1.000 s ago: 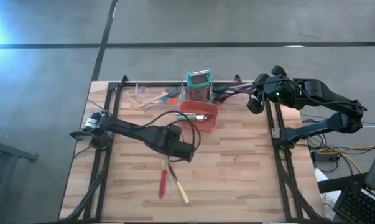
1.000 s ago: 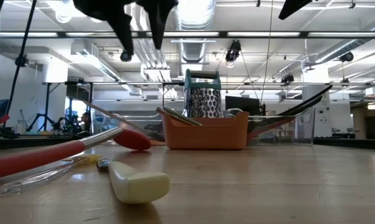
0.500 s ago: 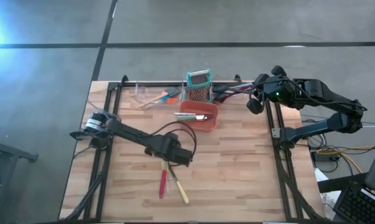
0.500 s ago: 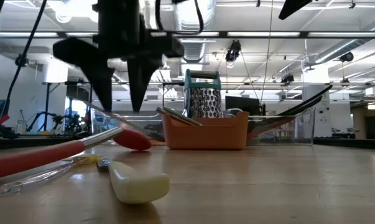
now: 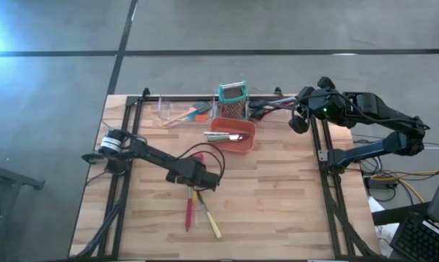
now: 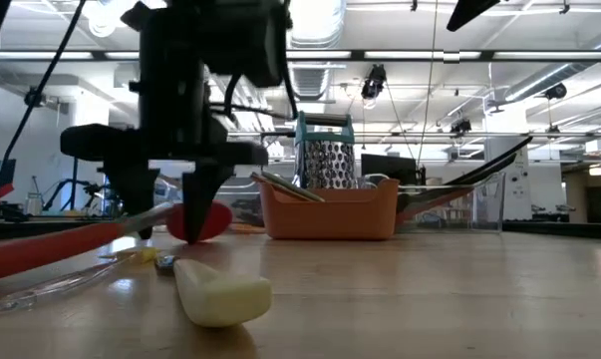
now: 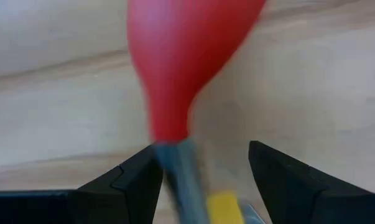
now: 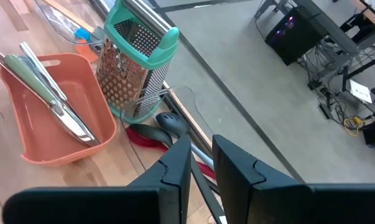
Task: Pick & Place Kitchen Items
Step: Put the red serving spoon into the right transparent bin
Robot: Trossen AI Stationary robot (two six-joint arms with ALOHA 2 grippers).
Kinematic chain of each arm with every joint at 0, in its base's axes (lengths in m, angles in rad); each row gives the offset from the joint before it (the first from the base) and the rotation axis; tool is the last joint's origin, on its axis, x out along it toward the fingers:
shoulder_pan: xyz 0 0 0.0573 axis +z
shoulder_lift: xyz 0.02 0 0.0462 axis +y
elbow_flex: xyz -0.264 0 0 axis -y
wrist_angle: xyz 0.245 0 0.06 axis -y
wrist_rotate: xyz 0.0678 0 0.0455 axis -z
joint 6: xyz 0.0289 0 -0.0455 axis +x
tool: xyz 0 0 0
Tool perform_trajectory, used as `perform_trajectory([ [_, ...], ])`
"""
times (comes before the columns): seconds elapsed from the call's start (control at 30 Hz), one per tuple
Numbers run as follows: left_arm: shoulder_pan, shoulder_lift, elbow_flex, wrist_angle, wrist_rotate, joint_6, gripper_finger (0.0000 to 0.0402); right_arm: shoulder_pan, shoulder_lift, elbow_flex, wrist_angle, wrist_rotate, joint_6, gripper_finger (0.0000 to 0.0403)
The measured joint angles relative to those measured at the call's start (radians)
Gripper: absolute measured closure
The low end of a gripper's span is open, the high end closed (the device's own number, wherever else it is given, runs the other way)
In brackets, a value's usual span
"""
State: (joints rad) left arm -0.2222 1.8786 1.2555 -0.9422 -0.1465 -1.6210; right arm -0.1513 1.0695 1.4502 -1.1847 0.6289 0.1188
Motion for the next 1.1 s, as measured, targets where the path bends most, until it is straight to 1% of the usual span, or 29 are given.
perform_trajectory([
  [0.17, 0.017, 0.0, -0.035, 0.067, -0.001, 0.031, 0.0168, 0.0, 0.0, 0.0, 0.0, 0.0, 0.0, 0.0342],
  [0.27, 0.024, 0.0, -0.037, 0.08, 0.002, 0.046, 0.0194, 0.0, 0.0, 0.0, 0.0, 0.0, 0.0, 0.0342],
  [0.37, 0.026, 0.0, -0.037, 0.087, 0.003, 0.047, 0.0244, 0.0, 0.0, 0.0, 0.0, 0.0, -0.001, 0.0342],
  [0.5, 0.027, 0.0, -0.036, 0.095, 0.0, 0.059, 0.0336, 0.0, 0.0, 0.0, 0.0, 0.0, -0.001, 0.0342],
  [0.7, 0.028, -0.02, -0.031, 0.06, -0.001, 0.057, 0.0334, 0.0, 0.0, 0.0, -0.006, 0.0, -0.001, 0.0342],
  [0.9, 0.027, -0.095, -0.016, 0.01, -0.005, 0.063, 0.0334, 0.0, 0.0, 0.0, -0.01, 0.001, -0.001, 0.0342],
  [1.0, 0.026, -0.156, -0.011, 0.017, -0.055, 0.066, 0.0334, 0.0, 0.0, 0.0, -0.013, 0.001, 0.0, 0.0342],
  [1.1, 0.025, -0.231, -0.004, 0.046, -0.152, 0.078, 0.0334, 0.0, 0.0, 0.0, -0.014, 0.001, 0.0, 0.0342],
])
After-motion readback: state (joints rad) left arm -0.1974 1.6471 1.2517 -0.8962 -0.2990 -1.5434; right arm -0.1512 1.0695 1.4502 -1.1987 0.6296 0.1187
